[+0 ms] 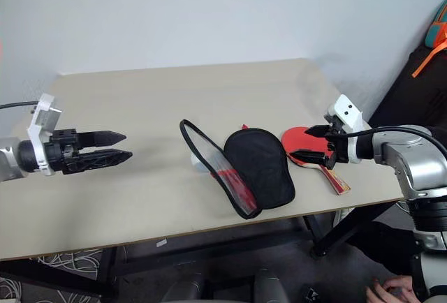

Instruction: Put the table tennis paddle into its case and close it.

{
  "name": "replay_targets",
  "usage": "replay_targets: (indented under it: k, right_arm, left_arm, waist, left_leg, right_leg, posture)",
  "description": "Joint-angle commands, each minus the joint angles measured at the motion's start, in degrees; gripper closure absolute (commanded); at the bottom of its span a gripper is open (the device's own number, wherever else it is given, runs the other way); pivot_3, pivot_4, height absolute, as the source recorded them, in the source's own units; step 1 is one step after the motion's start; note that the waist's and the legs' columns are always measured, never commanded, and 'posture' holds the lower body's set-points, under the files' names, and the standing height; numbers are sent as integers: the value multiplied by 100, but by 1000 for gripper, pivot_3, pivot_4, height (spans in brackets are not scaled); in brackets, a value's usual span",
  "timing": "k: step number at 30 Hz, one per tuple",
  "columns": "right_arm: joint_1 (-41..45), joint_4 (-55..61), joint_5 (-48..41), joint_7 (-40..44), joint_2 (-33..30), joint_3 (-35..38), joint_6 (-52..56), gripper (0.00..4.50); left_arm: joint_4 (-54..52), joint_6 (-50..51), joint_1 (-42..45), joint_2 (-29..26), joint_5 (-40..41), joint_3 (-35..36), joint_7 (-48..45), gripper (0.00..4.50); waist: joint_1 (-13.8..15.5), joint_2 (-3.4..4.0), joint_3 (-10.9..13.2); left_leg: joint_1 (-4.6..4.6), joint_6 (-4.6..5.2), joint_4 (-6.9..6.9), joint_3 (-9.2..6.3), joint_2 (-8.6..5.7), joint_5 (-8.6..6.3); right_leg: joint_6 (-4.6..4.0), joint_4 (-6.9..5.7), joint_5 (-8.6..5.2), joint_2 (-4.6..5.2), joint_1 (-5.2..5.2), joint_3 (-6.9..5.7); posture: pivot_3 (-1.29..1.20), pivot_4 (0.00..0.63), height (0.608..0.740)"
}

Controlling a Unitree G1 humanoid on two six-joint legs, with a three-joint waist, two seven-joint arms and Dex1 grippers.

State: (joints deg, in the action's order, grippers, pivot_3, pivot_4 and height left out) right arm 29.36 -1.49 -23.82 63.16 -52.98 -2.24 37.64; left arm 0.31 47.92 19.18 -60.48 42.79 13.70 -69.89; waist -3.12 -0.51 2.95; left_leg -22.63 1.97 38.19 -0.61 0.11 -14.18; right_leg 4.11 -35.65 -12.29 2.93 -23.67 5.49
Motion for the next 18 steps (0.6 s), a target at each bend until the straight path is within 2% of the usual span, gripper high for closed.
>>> replay_targets:
  k: [1,10,18]
  right_arm:
    - [-59,226,11,55,-107,210,-114,0]
    - [-408,728,-81,-55,-199,390,295,0]
    - [-463,752,-78,88,-511,513,369,0]
  left_arm:
    - [234,-389,284,-24,-294,-169,-204,38]
    - [341,-368,734,-70,-457,-479,-539,38]
    - [282,-492,725,-74,-579,-554,-778,38]
  waist:
    - [10,0,1]
    - [39,-16,15]
    - [37,-16,16]
  left_leg:
    - [0,0,0,0,0,0]
    - [-6,1,2,0,-1,0]
    - [-3,1,5,1,0,0]
  right_leg:
    - [0,0,0,1,0,0]
    - [2,0,1,1,0,-1]
    - [2,-3,1,1,1,-1]
  posture:
    - [0,0,740]
    - [0,0,740]
    - [0,0,740]
